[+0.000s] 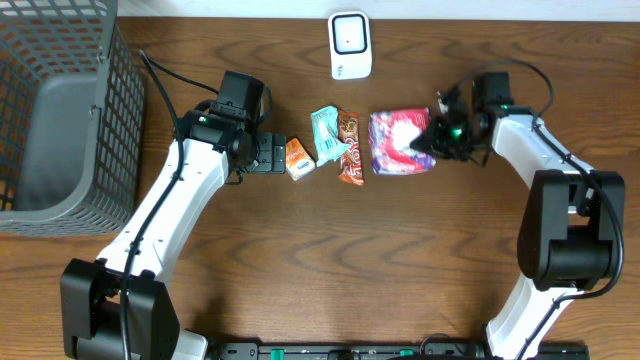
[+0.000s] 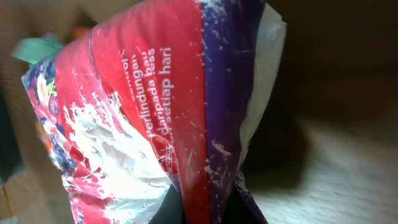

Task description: Scan the item barcode

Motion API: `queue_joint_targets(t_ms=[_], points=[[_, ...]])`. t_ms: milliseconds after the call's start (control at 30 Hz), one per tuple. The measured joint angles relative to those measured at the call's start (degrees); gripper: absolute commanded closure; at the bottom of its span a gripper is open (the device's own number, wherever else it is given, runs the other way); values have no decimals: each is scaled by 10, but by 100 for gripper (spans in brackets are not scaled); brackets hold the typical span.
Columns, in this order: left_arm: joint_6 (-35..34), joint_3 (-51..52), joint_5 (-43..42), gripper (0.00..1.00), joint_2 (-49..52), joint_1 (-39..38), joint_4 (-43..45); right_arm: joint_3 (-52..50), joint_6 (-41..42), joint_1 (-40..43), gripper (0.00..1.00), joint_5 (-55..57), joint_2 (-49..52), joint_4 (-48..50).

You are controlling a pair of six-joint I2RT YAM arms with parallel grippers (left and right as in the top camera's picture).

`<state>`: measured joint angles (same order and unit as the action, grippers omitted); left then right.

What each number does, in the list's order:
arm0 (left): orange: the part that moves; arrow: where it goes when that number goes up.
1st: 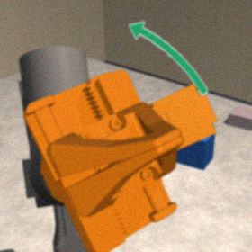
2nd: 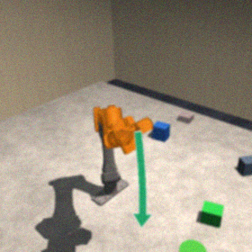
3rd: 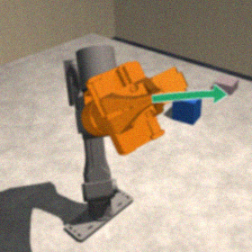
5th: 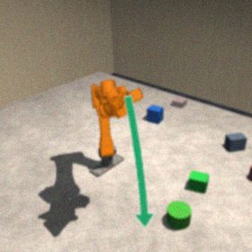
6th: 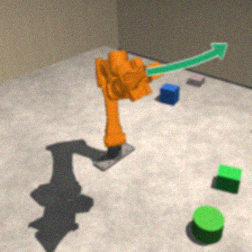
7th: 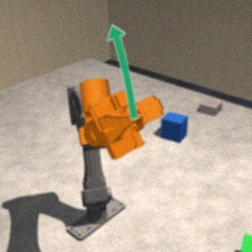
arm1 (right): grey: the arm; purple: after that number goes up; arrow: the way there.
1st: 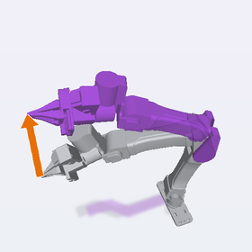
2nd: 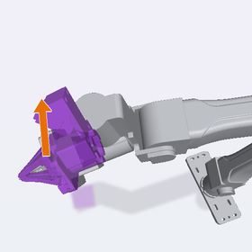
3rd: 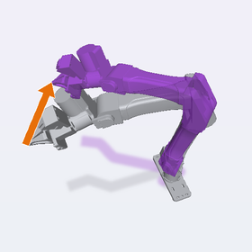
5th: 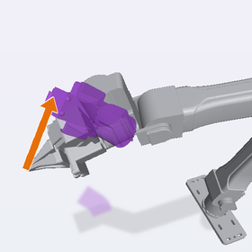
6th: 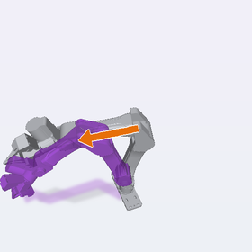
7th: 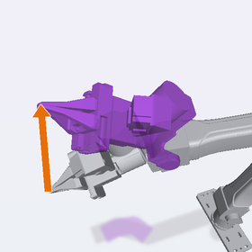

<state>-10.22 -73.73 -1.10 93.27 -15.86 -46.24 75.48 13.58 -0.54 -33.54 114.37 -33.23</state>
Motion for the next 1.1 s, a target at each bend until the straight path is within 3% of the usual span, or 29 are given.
queue_joint_targets(t_ms=[267,567,833,1100], points=[[0,0,0,2,0,0,0,86,43,-41,99,-2,0,28],[0,0,0,2,0,0,0,101,147,-55,99,6,0,212],[0,0,0,2,0,0,0,103,209,-137,99,164,0,337],[0,0,0,2,0,0,0,110,263,-177,99,262,24,531]])
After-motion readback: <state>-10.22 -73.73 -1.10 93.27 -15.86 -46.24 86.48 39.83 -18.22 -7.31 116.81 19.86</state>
